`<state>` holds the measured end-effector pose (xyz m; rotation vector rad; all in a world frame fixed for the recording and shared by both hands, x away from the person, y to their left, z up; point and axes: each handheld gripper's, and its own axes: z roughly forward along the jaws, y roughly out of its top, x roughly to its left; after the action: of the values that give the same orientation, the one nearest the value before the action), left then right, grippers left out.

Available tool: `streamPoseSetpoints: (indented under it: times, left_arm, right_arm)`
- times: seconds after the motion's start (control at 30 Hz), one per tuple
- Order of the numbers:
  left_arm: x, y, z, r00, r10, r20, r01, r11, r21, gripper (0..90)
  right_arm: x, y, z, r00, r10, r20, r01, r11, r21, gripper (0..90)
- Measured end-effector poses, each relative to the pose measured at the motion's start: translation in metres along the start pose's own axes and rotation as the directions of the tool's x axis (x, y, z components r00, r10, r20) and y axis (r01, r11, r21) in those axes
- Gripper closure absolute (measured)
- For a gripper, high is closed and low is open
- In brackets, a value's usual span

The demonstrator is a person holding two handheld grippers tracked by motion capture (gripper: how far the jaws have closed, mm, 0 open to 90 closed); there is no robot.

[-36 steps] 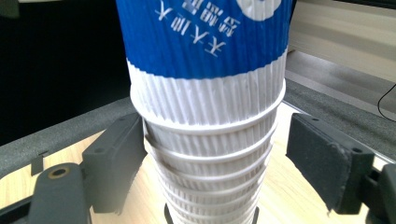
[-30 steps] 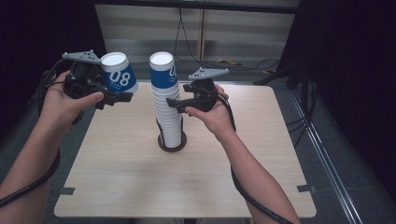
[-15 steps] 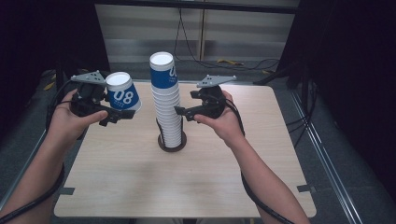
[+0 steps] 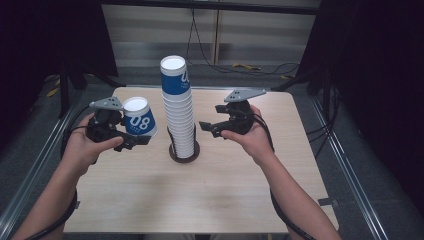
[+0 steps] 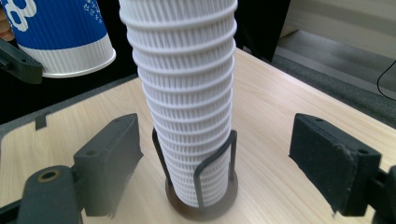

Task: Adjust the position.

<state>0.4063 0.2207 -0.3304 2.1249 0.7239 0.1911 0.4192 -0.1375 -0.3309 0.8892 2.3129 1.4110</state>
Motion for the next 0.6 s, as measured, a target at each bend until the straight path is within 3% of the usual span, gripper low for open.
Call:
streamPoseSetpoints:
  times: [0.23,0.6]
  left_arm:
    - [-0.007,-0.010,0.009,0.9997,0.011,0.021,-0.012,0.9998,0.018,16.0]
    - [-0.022,-0.018,0.024,0.9979,0.039,0.052,-0.042,0.9975,0.057,16.0]
  right_arm:
    - [-0.002,-0.014,-0.004,1.0000,-0.004,-0.002,0.004,1.000,0.029,15.8]
    - [-0.003,-0.025,-0.010,1.0000,-0.004,-0.003,0.004,0.999,0.033,15.8]
